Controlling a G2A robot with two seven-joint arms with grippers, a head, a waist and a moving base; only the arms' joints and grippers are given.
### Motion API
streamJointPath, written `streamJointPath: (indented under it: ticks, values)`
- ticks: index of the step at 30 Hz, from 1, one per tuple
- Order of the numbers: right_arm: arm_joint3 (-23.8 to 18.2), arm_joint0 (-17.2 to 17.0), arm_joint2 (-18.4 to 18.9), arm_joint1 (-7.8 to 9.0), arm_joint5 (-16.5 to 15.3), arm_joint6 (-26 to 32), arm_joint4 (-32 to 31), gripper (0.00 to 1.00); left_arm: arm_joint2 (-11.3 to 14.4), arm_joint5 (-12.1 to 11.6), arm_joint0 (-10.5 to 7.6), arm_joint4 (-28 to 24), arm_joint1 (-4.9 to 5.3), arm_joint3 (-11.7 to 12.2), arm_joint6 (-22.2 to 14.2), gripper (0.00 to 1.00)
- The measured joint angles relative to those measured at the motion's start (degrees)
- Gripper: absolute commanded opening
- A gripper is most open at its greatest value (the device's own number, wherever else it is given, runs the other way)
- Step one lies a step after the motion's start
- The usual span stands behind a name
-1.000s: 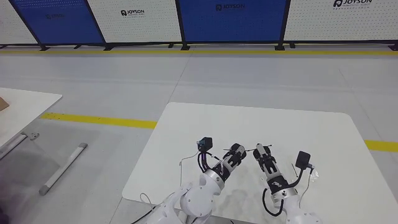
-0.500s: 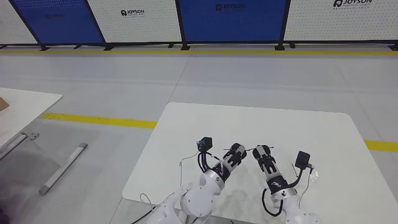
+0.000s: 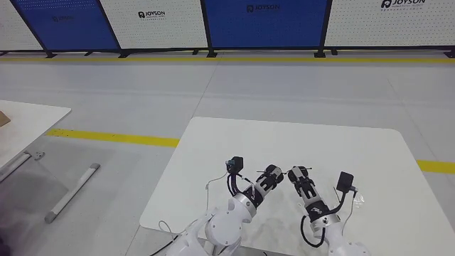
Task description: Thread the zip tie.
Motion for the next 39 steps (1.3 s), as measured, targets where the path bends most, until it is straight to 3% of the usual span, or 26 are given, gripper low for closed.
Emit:
streamJointPath:
  ticks: [1,2,6,10,11,17,28,39]
  values:
    - [-0.1,0.0,0.0,0.0,0.0,0.0,0.0,0.0,0.0,0.1,-0.04,-0.1,-0.02,0.0,0.0,0.35]
    - [-0.1,0.0,0.0,0.01,0.1,0.0,0.0,0.0,0.0,0.3,-0.09,-0.2,-0.04,0.0,0.0,0.41]
    - [0.1,0.1,0.2,0.03,0.4,-0.2,-0.1,0.0,0.1,1.3,-0.33,-0.1,-0.08,-0.1,-0.1,0.48]
    - [0.4,0.1,0.3,0.01,0.7,-0.8,-0.6,0.0,-0.1,1.3,-0.32,-0.5,-0.11,0.0,0.2,0.45]
    - [0.5,0.2,0.2,0.01,0.8,-0.9,-0.8,0.0,-0.1,1.3,-0.31,-0.5,-0.11,0.0,0.2,0.4]
    - [0.7,0.1,0.5,0.02,1.0,-1.7,-1.4,0.0,-0.8,1.0,-0.09,-0.3,-0.05,-0.1,1.1,0.31]
    - [0.7,-0.3,0.5,0.06,0.6,-1.7,-2.1,0.0,-1.3,0.6,0.45,0.3,0.05,-0.8,1.4,0.04]
    - [0.7,-0.2,0.5,0.02,0.7,-2.0,-2.0,0.0,-1.2,0.1,0.73,0.0,0.0,-1.1,1.2,0.23]
